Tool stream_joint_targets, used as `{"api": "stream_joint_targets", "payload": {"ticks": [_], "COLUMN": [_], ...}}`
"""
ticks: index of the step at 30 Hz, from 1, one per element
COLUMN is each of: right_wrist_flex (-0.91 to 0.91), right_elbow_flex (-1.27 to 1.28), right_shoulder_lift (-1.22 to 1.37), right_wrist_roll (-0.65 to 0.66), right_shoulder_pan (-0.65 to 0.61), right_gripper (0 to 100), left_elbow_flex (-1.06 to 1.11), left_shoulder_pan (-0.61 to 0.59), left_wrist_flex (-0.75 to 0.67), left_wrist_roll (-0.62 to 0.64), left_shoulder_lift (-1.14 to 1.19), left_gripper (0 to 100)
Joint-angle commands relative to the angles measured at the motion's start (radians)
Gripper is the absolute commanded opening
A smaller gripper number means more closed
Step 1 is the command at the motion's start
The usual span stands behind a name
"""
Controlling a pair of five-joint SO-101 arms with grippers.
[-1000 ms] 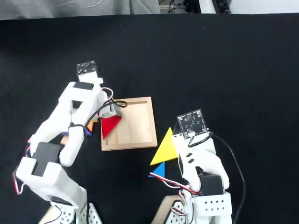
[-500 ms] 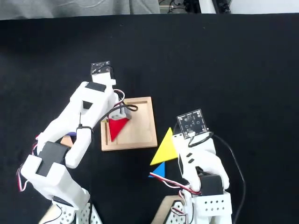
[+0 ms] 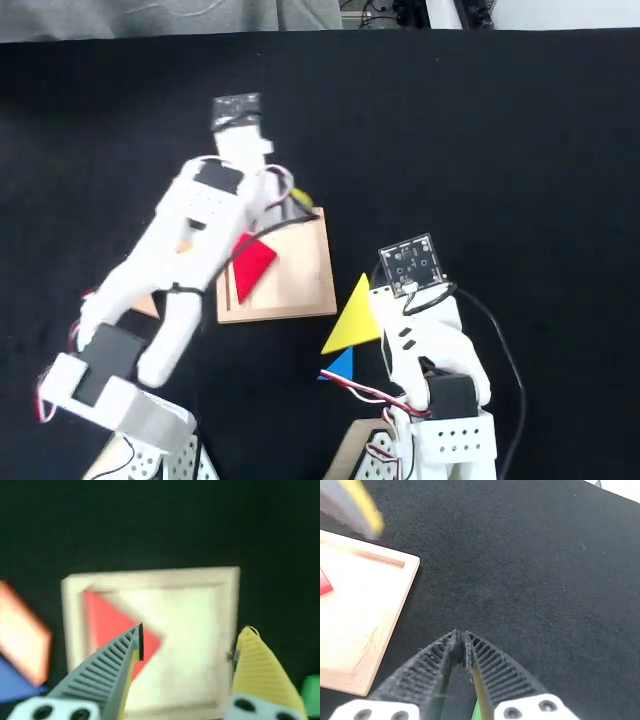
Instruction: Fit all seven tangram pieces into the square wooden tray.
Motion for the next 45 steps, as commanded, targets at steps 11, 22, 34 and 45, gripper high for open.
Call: {"api": "stream_joint_targets", "payload": {"ticks": [11,22,34,45], "right_wrist_flex": [-0.025,-0.025,-0.020,0.060], "right_elbow_flex": [-0.002,-0.002,-0.002,-0.028], "right_shoulder_lift": [-0.094,-0.094,-0.094,-0.094], "right_wrist_roll": [0.009,0.009,0.009,0.031], "right_shoulder_pan": [0.011,0.011,0.012,0.011], "right_gripper": [1.2,1.2,1.2,2.2], "left_elbow_flex": [-0.160,-0.275,-0.303,-0.108], "left_shoulder_pan": [0.033,0.025,-0.094,-0.326], "left_wrist_flex": [0.055,0.250,0.468,0.747], "left_wrist_roll": [0.043,0.037,-0.304,-0.667], "left_shoulder_lift": [0.264,0.193,-0.201,-0.529], "left_gripper": [30,30,30,30]}}
